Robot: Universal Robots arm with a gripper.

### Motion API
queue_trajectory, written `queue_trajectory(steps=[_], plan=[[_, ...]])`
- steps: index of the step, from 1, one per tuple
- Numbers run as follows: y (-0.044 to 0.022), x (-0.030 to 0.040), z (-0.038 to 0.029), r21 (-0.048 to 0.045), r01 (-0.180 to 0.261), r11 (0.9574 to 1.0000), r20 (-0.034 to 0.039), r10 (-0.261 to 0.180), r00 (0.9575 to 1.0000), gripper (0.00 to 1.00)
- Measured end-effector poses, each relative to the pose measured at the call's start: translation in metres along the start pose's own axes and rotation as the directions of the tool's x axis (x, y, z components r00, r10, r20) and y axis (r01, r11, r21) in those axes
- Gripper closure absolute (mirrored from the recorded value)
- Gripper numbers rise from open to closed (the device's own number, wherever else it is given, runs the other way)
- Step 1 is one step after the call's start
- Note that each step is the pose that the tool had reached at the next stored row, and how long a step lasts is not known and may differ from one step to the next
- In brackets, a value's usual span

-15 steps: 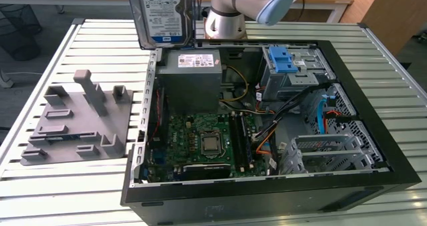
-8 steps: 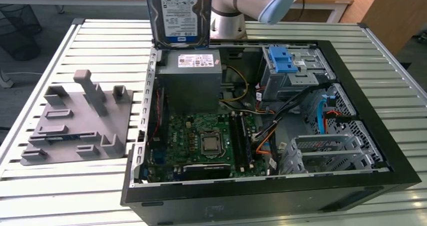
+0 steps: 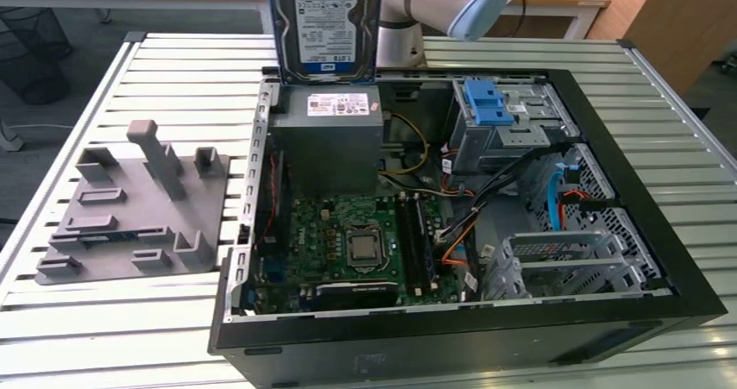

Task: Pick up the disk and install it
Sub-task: 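Pick up the disk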

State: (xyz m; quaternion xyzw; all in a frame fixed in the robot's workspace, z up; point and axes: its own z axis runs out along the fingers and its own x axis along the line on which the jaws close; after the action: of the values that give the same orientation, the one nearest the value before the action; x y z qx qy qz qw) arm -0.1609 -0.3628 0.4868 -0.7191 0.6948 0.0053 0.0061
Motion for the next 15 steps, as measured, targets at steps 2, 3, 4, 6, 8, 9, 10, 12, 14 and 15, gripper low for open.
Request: queue_trajectory(steps=[2, 3, 4, 6, 8, 9, 10, 12, 14, 15], plan=[[0.0001, 0.0052, -0.0001, -0.0001, 0.000, 1.0000, 0.0000, 0.000, 1.0000, 0.64], [0.0003, 0.0089, -0.0001, 0.0000, 0.000, 1.0000, 0.0000, 0.000, 1.0000, 0.64], [0.0005, 0.0127, -0.0001, -0.0001, 0.000, 1.0000, 0.0000, 0.000, 1.0000, 0.64], [0.0007, 0.0211, 0.0001, -0.0001, 0.000, 1.0000, 0.0000, 0.000, 1.0000, 0.64], [0.0010, 0.0286, 0.0004, 0.0001, 0.000, 1.0000, 0.0001, 0.000, 1.0000, 0.64], [0.0009, 0.0307, 0.0004, -0.0001, 0.000, 1.0000, 0.0000, 0.000, 1.0000, 0.64], [0.0002, 0.0319, 0.0006, 0.0000, 0.000, 1.0000, 0.0000, 0.000, 1.0000, 0.64], [-0.0037, 0.0329, 0.0010, 0.0001, -0.001, 1.0000, 0.0001, 0.001, 1.0000, 0.64], [-0.0121, 0.0334, 0.0013, -0.0002, -0.001, 1.0000, -0.0001, 0.001, 1.0000, 0.64], [-0.0165, 0.0336, 0.0015, -0.0002, -0.001, 1.0000, -0.0001, 0.001, 1.0000, 0.64]])
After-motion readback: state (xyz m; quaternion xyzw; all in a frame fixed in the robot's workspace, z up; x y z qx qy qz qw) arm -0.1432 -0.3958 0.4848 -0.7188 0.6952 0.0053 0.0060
